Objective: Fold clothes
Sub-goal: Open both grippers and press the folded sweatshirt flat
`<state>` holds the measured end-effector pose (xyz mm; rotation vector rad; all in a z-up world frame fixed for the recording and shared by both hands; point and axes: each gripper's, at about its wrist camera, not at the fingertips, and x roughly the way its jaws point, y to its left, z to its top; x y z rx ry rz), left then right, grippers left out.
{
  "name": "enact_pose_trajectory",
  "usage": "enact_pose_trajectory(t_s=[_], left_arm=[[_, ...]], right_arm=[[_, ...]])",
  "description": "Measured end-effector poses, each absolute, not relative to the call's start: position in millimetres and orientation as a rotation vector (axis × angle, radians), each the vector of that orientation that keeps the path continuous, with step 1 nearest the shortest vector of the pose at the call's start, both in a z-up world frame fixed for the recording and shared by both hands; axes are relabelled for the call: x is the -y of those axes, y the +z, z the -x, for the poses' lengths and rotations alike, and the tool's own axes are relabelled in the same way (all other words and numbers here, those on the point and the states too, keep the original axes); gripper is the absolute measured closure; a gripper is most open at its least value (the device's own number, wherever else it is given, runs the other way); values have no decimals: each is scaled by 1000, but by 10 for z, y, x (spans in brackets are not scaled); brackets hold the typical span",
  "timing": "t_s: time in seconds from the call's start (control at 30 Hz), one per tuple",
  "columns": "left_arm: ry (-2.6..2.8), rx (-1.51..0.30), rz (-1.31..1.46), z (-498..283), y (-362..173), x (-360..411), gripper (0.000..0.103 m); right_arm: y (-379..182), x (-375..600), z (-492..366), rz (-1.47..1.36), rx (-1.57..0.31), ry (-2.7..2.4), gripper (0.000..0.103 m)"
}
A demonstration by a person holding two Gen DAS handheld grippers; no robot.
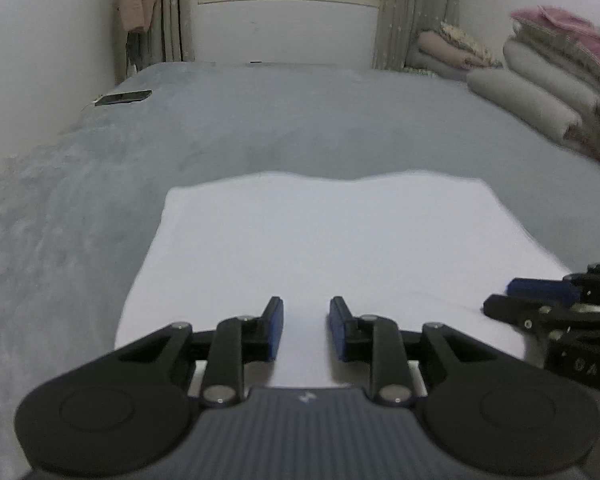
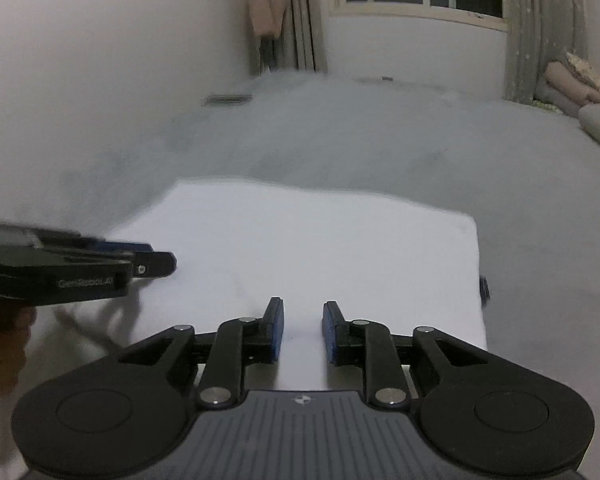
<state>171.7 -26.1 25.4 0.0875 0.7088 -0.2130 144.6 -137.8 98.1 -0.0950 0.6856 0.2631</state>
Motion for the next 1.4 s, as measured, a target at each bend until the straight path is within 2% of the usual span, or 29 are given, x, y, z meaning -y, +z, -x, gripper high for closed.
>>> enact_pose_trajectory(t_s=[0.13,0.33,0.43,0.6,0.9,1.03,1.4], left_arm=[[-197,-675,-157,-1649,151,349,78],[-169,-684,-129,-1525,302,437,81],[-188,-681,-102,-1451,303,477,77],[-172,-643,-144,-1389,134,529,77],[-142,-641,-142,-1372,105,571,77],[-139,-628,-153,-1410,62,565,77],[-134,-594,-172,-1355,17,583,77]], right_arm=[[716,1409,-1314,117,-636,277,76],[901,1322,-1305,102,-641,200,76],[1058,1252,-1202,49,-576,220,73],[716,1181,-1217,84,-619,200,73],[791,1136,-1161,52,-621,153,72],[835,1093,-1067,3,-596,161,68],[709,968,-968,77,-580,137,68]])
